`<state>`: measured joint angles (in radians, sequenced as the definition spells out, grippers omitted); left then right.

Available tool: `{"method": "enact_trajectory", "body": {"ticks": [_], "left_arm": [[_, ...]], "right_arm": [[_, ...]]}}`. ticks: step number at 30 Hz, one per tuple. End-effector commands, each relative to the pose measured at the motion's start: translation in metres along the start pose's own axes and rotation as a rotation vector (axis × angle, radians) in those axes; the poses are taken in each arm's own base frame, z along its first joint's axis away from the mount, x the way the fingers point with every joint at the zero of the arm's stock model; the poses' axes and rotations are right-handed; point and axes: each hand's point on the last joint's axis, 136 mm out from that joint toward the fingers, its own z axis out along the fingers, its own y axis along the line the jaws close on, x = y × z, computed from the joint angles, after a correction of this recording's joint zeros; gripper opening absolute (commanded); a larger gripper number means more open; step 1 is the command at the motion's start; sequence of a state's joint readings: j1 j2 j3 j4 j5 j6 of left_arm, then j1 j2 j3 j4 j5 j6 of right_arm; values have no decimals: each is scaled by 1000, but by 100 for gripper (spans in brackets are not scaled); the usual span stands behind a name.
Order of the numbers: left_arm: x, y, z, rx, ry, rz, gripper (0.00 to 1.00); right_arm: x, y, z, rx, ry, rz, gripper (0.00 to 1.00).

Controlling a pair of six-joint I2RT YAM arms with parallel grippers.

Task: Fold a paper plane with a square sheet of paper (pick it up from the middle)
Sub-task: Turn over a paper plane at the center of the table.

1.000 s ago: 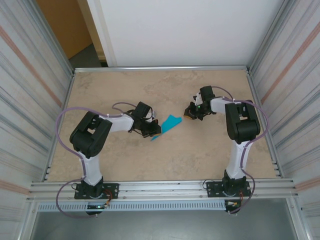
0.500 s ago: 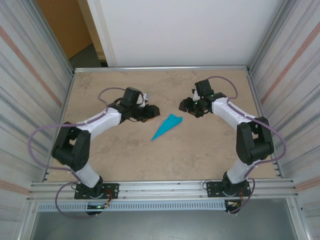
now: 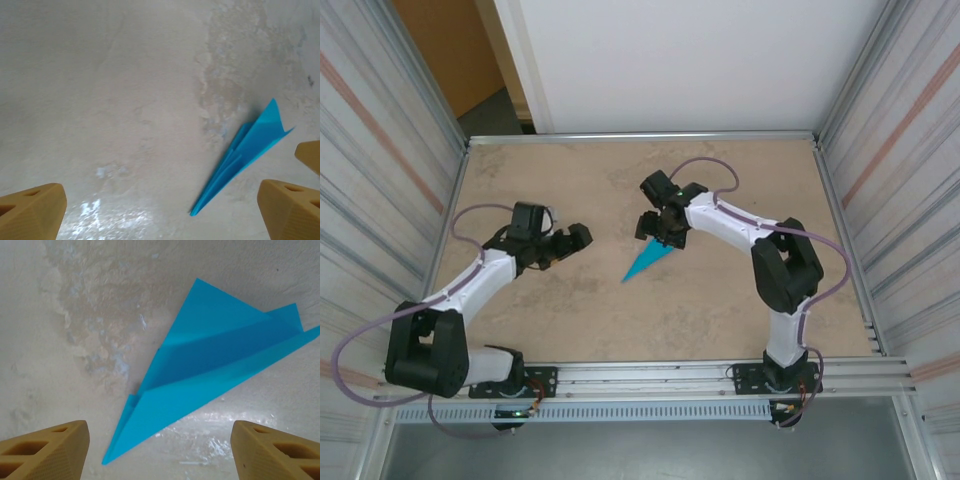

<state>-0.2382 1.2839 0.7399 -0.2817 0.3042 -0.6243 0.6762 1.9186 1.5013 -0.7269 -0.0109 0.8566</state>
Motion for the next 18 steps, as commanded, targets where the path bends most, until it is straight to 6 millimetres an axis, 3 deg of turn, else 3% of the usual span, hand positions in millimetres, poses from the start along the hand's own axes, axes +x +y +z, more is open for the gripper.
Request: {"method": "enact_trajectory", "body": {"ticks": [1,7,18], "left_arm": [[3,10,-8,-35,-26,46,99],[10,11,-7,-21,-2,75,99],[14,11,-2,-8,16,75,99]], "right_arm": [[-2,-16,7,135,-22,95,74],[6,-13,20,228,-1,141,74],[12,-28,9,323,-9,223,67]]}}
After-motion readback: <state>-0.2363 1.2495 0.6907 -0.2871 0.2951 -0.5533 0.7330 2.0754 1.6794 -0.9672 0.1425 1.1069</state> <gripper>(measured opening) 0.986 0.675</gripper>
